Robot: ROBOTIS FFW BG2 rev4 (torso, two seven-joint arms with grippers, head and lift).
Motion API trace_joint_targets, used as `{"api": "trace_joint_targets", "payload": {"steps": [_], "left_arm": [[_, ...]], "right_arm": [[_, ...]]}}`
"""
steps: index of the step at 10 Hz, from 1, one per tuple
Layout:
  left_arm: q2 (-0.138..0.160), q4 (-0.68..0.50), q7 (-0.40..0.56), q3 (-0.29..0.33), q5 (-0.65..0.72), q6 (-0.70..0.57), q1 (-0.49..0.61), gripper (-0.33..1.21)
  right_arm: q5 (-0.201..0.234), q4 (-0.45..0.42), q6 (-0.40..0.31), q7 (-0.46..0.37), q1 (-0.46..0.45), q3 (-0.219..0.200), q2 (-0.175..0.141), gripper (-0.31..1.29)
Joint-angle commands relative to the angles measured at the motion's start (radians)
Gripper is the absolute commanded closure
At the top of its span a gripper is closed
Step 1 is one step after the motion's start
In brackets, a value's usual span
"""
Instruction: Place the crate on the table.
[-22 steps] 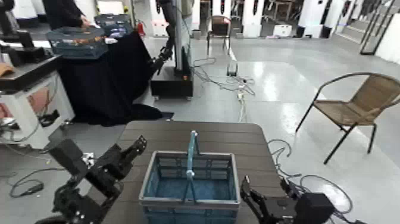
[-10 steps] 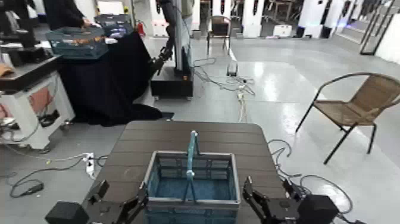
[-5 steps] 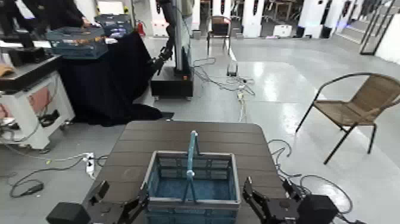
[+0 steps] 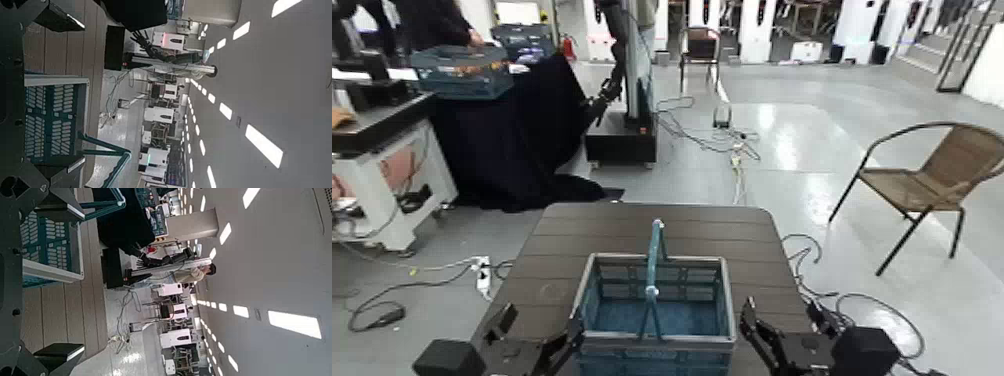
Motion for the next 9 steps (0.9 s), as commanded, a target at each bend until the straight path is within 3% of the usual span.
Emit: {"api": "trace_joint_targets", "payload": {"steps": [1,9], "left_arm": [[0.000,0.002,0.000,-0.001,0.000,0.001,-0.001,0.11],[-0.002,0.003,0.000,-0.003,0.003,0.009,-0.001,0.11]], "right_arm": [[0.000,0.000,0.000,0.000,0.001,0.000,0.000,0.14],[0.000,0.002,-0.003,0.000,0.001,-0.002,0.003,0.14]]}}
